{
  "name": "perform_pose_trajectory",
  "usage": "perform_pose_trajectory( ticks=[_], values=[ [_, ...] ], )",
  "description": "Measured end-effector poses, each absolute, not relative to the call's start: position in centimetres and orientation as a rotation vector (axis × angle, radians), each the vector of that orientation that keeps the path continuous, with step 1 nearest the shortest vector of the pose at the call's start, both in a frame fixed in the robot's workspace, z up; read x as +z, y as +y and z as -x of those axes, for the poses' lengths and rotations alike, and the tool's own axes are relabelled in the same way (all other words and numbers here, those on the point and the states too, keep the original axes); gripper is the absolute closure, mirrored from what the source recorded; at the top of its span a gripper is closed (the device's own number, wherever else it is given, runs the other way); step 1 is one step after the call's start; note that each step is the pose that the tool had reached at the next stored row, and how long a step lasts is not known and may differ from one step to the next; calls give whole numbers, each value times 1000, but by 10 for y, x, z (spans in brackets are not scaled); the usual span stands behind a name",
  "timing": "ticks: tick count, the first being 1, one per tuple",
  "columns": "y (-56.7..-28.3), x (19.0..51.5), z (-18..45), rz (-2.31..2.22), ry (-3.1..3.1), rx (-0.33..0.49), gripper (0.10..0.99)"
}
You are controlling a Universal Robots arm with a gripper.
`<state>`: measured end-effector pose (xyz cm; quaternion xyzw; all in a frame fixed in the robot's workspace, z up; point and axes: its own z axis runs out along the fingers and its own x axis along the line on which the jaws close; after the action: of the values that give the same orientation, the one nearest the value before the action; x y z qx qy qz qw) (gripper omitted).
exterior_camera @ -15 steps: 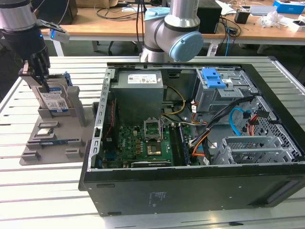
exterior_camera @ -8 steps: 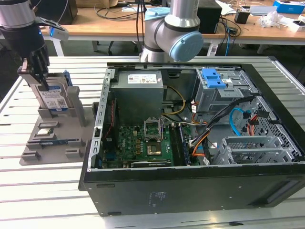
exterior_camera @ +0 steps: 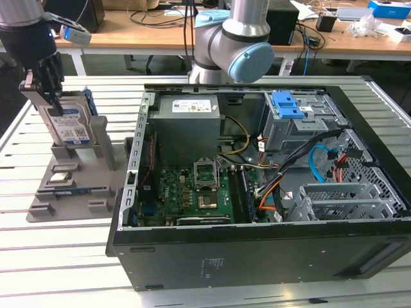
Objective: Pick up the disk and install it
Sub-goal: 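Pick up the disk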
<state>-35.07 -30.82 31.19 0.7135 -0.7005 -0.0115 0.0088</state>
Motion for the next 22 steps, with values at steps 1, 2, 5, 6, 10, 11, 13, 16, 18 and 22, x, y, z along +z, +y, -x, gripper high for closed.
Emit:
perform_pose_trajectory(
  ticks=[1, 2, 5, 6, 10, 11, 13, 16, 18, 22],
  values=[
    [-308, 314, 351, -2229, -2189, -36, 722],
    [-308, 317, 351, -2229, -2189, -36, 722],
    [-307, 324, 351, -2229, -2188, -36, 722],
    [-307, 325, 351, -2229, -2188, -36, 722],
    [-306, 332, 351, -2229, -2189, -36, 722],
    [-306, 334, 351, -2229, -2188, -36, 722],
    [-306, 337, 351, -2229, -2189, -36, 722],
    [-305, 344, 351, -2229, -2189, -36, 722],
    [-305, 347, 351, -2229, -2189, -36, 722],
    [-305, 359, 350, -2229, -2188, -36, 722]
  ],
)
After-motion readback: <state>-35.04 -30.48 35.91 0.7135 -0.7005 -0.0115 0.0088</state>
